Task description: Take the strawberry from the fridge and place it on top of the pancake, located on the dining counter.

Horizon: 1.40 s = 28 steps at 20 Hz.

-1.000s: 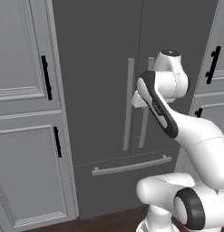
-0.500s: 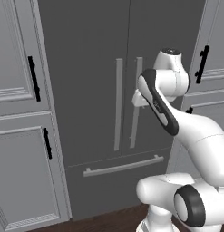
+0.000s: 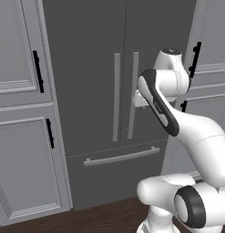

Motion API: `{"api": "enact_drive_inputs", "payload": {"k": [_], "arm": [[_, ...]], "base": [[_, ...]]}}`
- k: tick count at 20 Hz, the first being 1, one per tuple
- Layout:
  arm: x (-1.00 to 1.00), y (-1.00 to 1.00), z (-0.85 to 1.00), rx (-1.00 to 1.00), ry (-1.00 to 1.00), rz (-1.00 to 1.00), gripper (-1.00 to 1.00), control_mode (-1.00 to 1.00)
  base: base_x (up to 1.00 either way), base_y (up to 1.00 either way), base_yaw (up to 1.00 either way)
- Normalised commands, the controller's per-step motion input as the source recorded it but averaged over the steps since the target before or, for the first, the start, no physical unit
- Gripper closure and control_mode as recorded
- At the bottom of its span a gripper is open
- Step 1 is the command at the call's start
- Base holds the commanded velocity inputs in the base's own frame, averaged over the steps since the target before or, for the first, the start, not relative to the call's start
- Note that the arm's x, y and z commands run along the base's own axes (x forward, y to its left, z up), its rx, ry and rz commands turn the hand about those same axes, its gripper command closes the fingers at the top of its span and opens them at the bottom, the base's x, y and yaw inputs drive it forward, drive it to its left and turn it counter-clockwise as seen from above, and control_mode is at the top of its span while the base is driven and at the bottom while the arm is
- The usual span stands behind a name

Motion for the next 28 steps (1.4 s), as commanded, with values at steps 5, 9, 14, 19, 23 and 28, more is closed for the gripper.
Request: {"api": "enact_drive_inputs", "payload": {"k": [5, 9, 14, 19, 23, 28], "arm": [[0.00, 0.00, 0.00, 0.00, 0.00, 0.00, -1.00, 1.00], [0.00, 0.00, 0.00, 0.00, 0.00, 0.00, -1.00, -1.00], [0.54, 0.00, -0.16, 0.00, -0.21, 0.00, -1.00, -1.00], [0.89, -0.10, -0.06, 0.00, -0.25, 0.00, -1.00, -1.00], [0.54, -0.19, 0.00, 0.00, -0.31, 0.00, -1.00, -1.00], [0.82, -0.14, -0.08, 0.00, -0.22, -0.03, -1.00, -1.00]], "base": [[-0.06, -0.01, 0.00], [0.00, 0.00, 0.00], [0.00, 0.00, 0.00], [0.00, 0.00, 0.00], [0.00, 0.00, 0.00], [0.00, 0.00, 0.00]]}}
